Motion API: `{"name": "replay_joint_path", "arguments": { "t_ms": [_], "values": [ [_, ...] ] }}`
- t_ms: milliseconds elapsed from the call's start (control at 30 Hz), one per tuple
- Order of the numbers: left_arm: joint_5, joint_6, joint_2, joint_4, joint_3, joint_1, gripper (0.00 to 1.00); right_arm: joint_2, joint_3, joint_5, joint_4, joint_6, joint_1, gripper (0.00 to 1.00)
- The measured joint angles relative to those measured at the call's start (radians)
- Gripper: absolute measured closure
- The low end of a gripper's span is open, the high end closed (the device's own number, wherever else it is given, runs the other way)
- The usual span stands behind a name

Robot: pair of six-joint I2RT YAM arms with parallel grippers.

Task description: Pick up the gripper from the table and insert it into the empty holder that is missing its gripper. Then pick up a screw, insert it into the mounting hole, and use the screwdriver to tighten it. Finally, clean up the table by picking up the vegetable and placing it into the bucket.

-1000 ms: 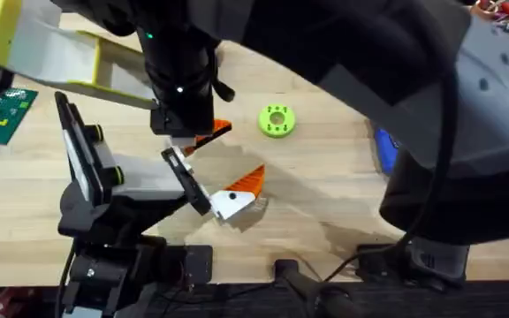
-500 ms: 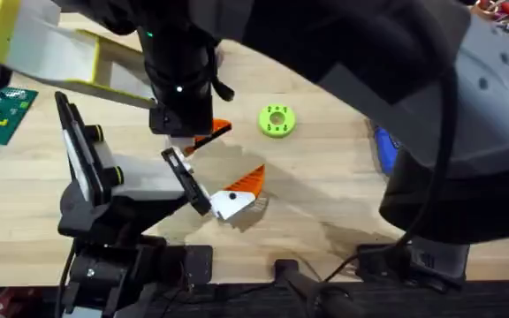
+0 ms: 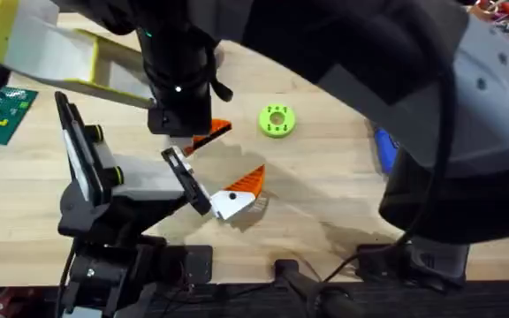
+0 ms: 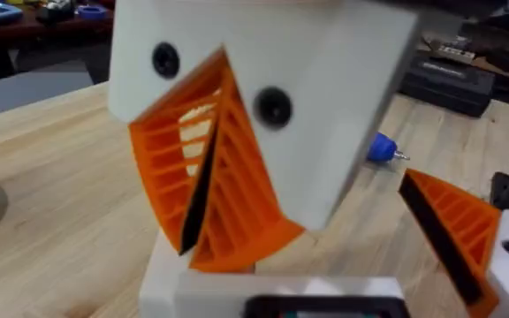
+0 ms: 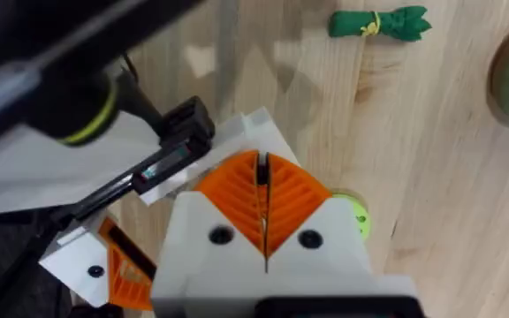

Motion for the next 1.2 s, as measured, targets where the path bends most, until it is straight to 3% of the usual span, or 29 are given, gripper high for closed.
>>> {"name": "replay_joint_path", "arguments": {
  "t_ms": [300,367,433,567,600,633,1000,1200],
  "values": [
    [0.0,0.0,0.0,0.0,0.0,0.0,0.014,0.0,0.0,0.0,-0.002,0.0,0.0,0.989],
    [0.0,0.0,0.0,0.0,0.0,0.0,0.014,0.0,0.0,0.0,-0.002,-0.003,0.0,0.913],
    [0.001,-0.001,0.0,0.0,0.0,0.0,0.014,0.0,0.0,0.003,-0.001,-0.003,0.0,0.735],
    [0.002,-0.001,0.0,-0.001,0.0,0.0,0.013,0.0,0.009,0.029,0.0,-0.011,-0.015,0.156],
    [0.003,-0.001,0.0,-0.001,0.0,0.0,0.013,0.0,0.013,0.032,0.0,-0.013,-0.021,0.052],
    [0.003,0.0,0.0,-0.001,0.0,0.0,0.013,0.0,0.015,0.031,0.0,-0.014,-0.025,0.021],
    [0.003,0.0,0.0,0.0,0.0,0.0,0.015,-0.008,0.016,0.022,-0.011,0.01,-0.035,0.009],
    [0.003,0.0,0.0,0.0,0.0,0.0,0.015,-0.085,0.015,0.006,-0.02,0.03,-0.049,0.009]
  ]
}}
